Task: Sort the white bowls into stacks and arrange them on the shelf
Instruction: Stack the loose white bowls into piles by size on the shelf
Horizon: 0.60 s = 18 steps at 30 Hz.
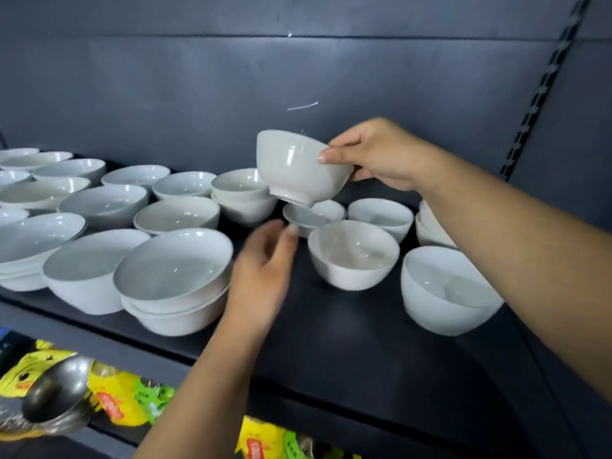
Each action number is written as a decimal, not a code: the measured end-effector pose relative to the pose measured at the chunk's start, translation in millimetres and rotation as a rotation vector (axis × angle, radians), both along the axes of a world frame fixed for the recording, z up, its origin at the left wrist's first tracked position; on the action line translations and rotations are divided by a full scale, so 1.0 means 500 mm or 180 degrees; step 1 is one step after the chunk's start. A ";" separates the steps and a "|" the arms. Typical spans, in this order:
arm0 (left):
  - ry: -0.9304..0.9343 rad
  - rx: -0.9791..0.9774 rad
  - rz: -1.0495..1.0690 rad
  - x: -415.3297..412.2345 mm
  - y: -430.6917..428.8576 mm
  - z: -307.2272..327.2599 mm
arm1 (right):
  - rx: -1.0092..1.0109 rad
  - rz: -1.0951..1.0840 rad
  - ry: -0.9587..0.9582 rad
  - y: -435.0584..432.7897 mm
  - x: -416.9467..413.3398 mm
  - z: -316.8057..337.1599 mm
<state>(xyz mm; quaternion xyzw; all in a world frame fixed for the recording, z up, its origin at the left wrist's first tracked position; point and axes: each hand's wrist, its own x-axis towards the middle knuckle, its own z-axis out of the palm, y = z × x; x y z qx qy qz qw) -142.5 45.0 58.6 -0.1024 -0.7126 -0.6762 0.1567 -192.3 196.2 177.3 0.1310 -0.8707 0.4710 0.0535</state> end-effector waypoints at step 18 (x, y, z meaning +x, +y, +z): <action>0.0463 -0.1295 -0.2509 -0.164 0.352 0.164 | 0.1519 -0.1273 0.0779 0.357 0.151 -0.003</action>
